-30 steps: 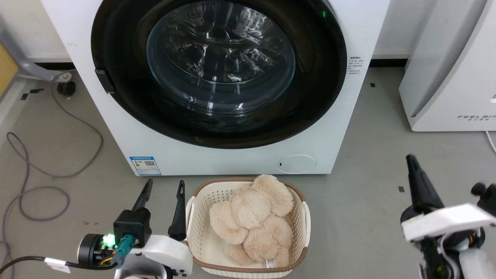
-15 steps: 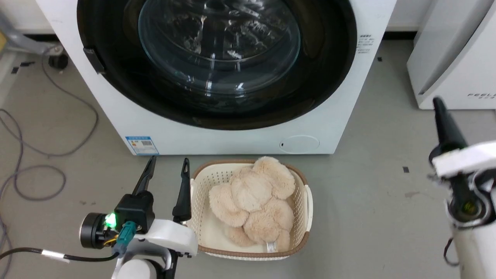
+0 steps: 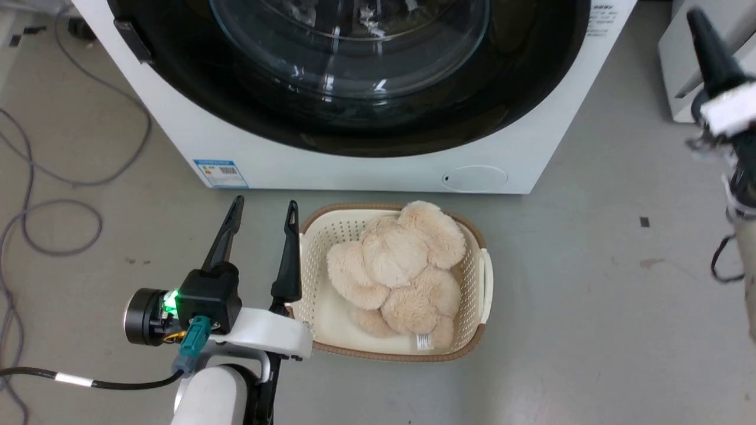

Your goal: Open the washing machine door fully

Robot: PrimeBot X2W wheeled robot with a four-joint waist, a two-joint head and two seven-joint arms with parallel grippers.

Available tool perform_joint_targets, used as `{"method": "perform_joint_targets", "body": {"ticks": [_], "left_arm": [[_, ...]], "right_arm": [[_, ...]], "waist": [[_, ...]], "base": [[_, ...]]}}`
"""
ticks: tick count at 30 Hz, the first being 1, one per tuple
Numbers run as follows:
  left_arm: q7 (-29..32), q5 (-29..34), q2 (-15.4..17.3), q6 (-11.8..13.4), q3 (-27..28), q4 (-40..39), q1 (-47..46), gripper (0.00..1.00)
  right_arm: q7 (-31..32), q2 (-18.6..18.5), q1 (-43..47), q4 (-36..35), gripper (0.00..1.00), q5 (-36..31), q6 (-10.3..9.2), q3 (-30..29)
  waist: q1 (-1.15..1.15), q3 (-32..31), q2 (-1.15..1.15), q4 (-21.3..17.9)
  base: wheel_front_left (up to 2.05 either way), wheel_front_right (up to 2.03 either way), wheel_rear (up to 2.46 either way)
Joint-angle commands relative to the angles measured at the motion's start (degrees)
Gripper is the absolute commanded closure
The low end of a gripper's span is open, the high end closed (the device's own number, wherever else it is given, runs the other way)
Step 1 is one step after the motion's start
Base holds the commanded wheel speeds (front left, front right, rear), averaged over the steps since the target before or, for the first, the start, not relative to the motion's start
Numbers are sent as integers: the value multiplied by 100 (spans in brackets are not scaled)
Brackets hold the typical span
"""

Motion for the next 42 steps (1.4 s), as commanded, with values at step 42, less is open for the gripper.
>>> {"method": "perform_joint_targets", "body": {"ticks": [42], "left_arm": [[-550, -338, 10, 493, -636, -207, -935, 0]], "right_arm": [[3739, -458, -4407, 2481, 100, 2210, -4, 2301]], "waist": [[-1, 1372, 0, 249]], "base": [[0, 0, 0]]}}
